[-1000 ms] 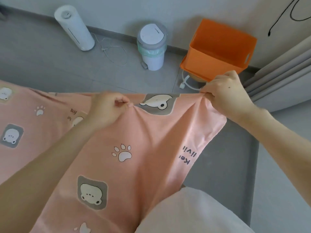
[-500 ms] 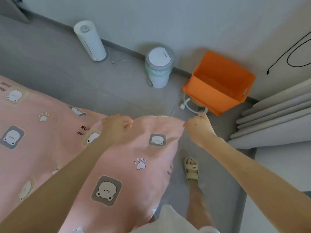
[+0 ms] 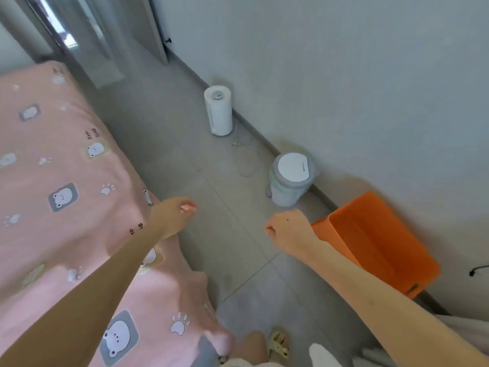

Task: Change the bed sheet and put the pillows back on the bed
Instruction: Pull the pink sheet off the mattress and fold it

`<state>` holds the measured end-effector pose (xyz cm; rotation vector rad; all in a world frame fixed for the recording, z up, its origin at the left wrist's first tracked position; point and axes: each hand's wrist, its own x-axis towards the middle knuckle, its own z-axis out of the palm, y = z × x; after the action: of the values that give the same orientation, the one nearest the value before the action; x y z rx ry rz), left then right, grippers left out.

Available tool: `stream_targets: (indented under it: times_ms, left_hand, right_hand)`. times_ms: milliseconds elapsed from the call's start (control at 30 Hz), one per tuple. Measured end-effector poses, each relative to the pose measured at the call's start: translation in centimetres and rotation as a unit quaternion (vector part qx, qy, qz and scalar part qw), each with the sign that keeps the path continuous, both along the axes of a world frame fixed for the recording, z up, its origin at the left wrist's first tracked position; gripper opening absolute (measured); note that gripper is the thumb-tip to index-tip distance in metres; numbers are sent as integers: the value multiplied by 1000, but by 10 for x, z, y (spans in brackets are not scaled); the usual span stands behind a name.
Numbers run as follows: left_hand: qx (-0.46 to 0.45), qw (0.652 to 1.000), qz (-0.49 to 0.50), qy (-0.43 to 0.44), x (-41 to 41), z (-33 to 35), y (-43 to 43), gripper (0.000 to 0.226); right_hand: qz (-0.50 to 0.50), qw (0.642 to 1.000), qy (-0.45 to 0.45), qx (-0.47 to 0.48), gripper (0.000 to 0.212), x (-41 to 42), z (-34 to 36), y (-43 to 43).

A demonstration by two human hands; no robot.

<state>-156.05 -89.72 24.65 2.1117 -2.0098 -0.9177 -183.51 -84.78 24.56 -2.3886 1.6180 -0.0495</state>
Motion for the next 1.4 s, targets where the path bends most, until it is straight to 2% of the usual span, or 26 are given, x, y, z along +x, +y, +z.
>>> stream_targets:
  times_ms: [67,200,333,467,600,733,800,1067,1167,1400]
  left_hand:
    - [-23,999,31,20,9,13,-17,16]
    - [-68,992,84,62,31,40,-58,16]
    - [-88,988,109,71,61,58,-121,15]
    - [-118,980,129,90,94,82,-207,16]
    - [-154,969,156,115,134,107,-291,15]
    - [-167,961,171,136,178,124,-362,8]
    - [-169,959,184,134,205,125,-398,8]
    - [-148,946,269,106,335,107,-562,10]
    - [-124,939,312,78,389,107,-620,10]
    - [-124,901,409,72,516,109,-728,16]
  right_hand:
    - [28,999,2,-18,8,11,14,-31]
    - [71,995,0,64,25,41,34,-108]
    - [112,990,2,90,42,76,46,-197]
    - [160,983,30,86,41,116,58,-306]
    - [160,984,8,80,38,160,67,-411]
    - [178,980,15,87,44,207,69,-499]
    - [173,981,18,89,38,233,63,-547]
    - [229,967,33,104,39,372,47,-757]
    - [249,963,41,96,46,435,52,-838]
    - [258,961,10,95,49,595,51,-986]
